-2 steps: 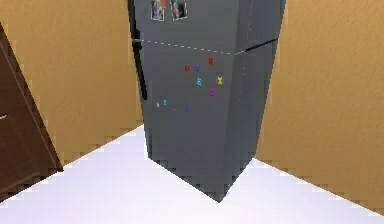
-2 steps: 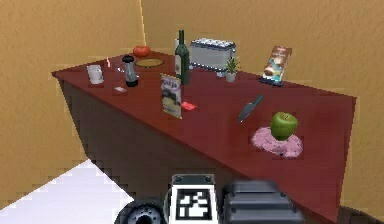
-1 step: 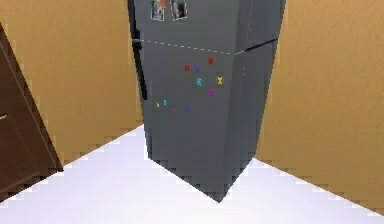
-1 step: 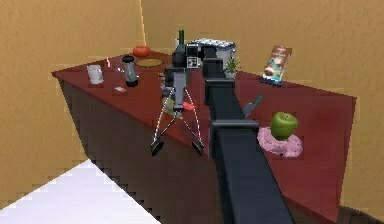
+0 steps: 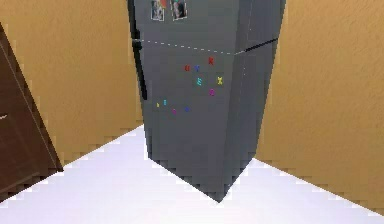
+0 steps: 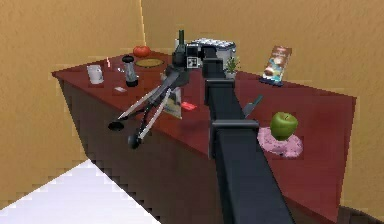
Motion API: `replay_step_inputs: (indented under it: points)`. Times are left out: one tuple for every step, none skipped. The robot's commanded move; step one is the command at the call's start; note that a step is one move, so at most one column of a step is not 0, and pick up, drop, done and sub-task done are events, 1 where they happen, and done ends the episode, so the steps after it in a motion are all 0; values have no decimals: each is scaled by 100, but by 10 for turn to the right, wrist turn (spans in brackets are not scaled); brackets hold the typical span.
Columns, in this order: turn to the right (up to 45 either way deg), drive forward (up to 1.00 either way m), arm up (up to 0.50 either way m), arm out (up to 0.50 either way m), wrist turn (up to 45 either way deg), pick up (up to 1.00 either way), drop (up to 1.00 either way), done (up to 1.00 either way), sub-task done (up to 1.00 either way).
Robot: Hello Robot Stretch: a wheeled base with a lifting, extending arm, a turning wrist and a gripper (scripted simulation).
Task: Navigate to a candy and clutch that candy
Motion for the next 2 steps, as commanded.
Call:
replay_step_inputs:
  points:
    - [0, 0, 0, 0, 450, 0, 0, 0, 0]
    - [0, 0, 0, 0, 450, 0, 0, 0, 0]
